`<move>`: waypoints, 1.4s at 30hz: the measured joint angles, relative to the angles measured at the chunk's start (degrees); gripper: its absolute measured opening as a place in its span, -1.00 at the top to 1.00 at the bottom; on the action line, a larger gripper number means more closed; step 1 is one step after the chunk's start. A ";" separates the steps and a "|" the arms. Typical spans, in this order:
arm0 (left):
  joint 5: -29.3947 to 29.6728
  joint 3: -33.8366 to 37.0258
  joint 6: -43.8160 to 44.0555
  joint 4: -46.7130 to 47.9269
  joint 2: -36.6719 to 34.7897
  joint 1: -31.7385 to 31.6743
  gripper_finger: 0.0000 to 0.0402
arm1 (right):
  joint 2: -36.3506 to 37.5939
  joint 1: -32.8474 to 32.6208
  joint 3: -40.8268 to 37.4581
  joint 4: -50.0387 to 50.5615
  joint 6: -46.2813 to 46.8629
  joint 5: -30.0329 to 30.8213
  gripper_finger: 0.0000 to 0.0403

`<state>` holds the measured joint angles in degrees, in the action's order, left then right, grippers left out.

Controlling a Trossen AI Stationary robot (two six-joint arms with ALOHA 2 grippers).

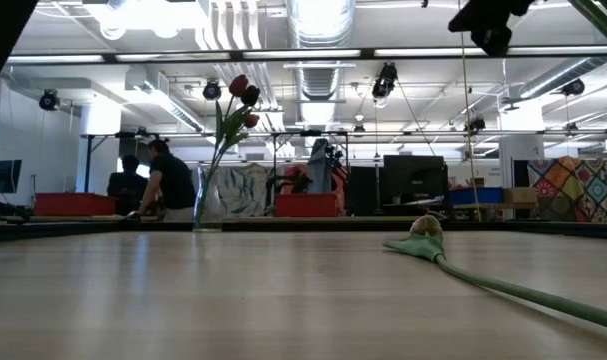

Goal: Sort flowers into vase by color
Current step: Put the black flower into the transparent flower vase

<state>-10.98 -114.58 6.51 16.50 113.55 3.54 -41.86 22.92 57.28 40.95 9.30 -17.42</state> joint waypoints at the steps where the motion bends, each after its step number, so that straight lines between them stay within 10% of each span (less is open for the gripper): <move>1: -0.01 2.40 0.10 -2.03 -1.27 -0.30 0.98 | -0.35 -0.02 0.93 1.98 0.94 0.95 0.96; 18: -6.67 44.07 5.58 -20.83 -33.44 -18.98 1.00 | -7.46 -13.33 6.69 33.13 57.53 16.36 0.96; 42: -29.60 48.73 6.17 -18.98 -38.19 -40.98 1.00 | -17.33 -38.80 -0.82 33.73 112.00 12.45 0.93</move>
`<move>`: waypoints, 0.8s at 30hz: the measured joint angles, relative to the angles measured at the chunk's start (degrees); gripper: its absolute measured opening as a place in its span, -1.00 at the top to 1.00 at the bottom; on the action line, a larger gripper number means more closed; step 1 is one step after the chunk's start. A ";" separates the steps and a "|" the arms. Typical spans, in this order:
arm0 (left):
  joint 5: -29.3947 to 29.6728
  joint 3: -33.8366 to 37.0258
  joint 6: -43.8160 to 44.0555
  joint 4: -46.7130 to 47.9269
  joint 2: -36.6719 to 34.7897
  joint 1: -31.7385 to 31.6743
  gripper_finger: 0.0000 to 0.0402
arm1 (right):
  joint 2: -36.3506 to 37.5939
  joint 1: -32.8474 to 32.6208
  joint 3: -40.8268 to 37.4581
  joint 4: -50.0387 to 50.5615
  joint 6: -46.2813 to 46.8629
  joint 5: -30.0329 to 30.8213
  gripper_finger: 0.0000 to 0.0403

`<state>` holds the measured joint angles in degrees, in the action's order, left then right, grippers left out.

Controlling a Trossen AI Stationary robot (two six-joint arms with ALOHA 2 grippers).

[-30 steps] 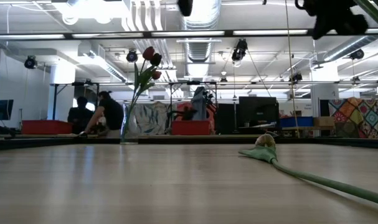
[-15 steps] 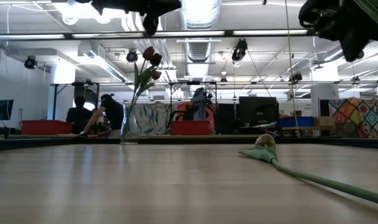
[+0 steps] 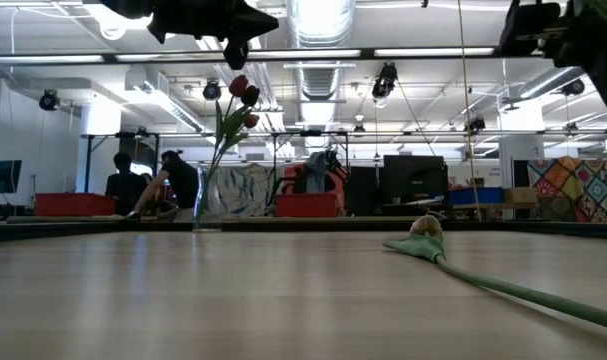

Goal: Sort flowers into vase by color
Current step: Put the black flower into the transparent flower vase

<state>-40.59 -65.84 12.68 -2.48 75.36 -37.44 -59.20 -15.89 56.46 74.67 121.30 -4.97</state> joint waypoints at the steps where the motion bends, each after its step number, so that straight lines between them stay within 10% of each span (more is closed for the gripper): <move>1: -0.85 0.00 0.06 -0.02 0.13 -0.58 1.00 | 0.06 -0.64 -0.24 -0.02 1.91 0.00 0.91; 24: -3.97 -0.09 -0.12 -0.50 0.51 -3.34 1.00 | 3.28 -1.50 0.73 1.46 11.82 0.51 0.52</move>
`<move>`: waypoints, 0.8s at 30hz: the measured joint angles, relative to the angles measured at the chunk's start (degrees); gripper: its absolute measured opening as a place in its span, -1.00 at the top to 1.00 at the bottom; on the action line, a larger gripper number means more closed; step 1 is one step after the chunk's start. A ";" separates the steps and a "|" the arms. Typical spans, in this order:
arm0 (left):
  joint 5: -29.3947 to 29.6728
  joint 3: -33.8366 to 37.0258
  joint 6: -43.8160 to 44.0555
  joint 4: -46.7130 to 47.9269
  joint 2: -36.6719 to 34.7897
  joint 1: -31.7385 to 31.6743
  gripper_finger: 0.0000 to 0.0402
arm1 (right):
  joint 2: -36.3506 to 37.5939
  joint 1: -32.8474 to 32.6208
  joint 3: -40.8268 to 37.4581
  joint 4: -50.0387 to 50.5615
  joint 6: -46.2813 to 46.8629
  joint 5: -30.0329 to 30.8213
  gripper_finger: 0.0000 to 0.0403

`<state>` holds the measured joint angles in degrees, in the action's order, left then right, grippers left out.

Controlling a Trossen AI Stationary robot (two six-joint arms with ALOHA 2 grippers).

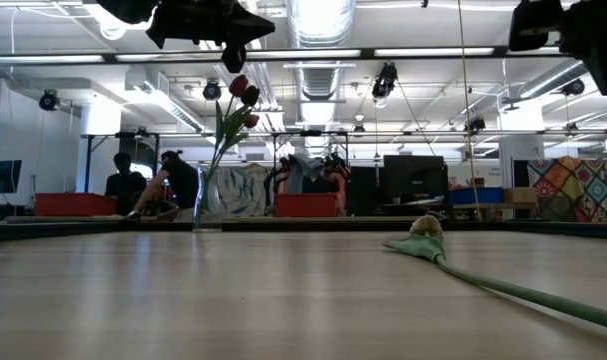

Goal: Sort flowers into vase by color
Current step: Put the black flower into the transparent flower vase

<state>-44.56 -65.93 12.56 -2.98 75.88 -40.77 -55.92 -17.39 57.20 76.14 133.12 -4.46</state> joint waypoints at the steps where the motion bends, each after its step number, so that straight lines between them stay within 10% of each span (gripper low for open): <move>1: 0.00 0.00 -0.01 0.00 0.02 -0.01 1.00 | 0.17 0.60 0.02 0.81 0.01 0.02 0.54; 11: -1.55 -0.02 -0.02 0.44 0.87 -0.15 1.00 | 8.61 3.04 -6.63 1.04 1.01 -3.53 0.93; 24: -4.22 -0.02 0.17 0.67 0.90 -1.58 1.00 | 11.28 1.14 -20.44 -16.71 2.15 -8.26 0.95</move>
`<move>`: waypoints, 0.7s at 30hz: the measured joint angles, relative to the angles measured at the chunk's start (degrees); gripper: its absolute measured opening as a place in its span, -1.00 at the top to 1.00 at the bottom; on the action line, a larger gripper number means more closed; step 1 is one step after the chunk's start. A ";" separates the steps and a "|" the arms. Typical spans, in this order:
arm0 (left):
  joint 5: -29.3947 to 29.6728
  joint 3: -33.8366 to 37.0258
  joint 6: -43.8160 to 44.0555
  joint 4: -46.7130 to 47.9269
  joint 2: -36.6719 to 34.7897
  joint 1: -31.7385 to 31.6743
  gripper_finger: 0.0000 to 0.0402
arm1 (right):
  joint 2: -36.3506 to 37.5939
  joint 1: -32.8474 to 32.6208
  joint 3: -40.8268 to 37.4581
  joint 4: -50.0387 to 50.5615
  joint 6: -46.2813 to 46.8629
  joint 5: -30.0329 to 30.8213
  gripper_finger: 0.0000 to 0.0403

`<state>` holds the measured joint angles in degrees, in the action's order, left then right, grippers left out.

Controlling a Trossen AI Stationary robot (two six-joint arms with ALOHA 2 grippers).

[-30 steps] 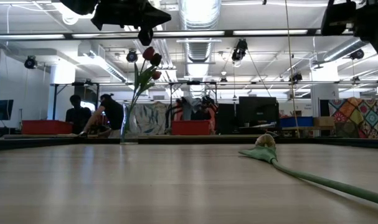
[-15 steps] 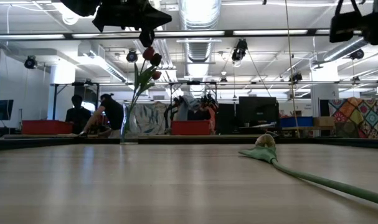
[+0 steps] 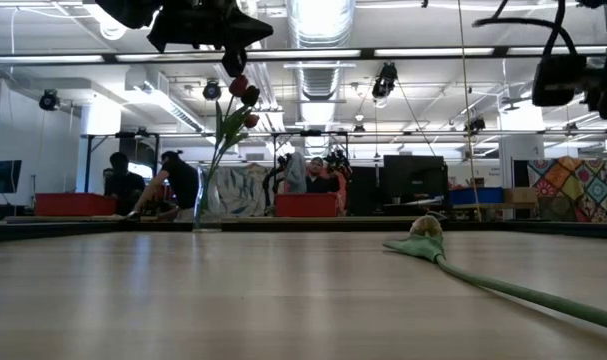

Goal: Sort flowers into vase by color
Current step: Put the black flower into the transparent flower vase

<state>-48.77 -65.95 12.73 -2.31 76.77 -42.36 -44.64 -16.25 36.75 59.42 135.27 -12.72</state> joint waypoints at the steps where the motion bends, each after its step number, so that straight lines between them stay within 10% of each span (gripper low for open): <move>1: -0.26 0.00 0.02 0.12 -0.01 -0.22 1.00 | 0.44 0.00 -0.97 -0.78 0.14 -0.43 0.95; 10: -1.77 0.00 0.28 0.27 0.00 -1.84 1.00 | 2.24 -0.01 -6.02 -4.46 1.72 -6.52 0.90; 21: -1.82 0.00 -0.15 0.22 0.00 -1.98 1.00 | 0.91 -1.18 -8.20 -4.65 1.64 -11.00 0.38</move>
<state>-50.59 -65.95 12.58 -2.09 76.77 -44.34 -43.73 -17.43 28.55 54.77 136.91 -23.72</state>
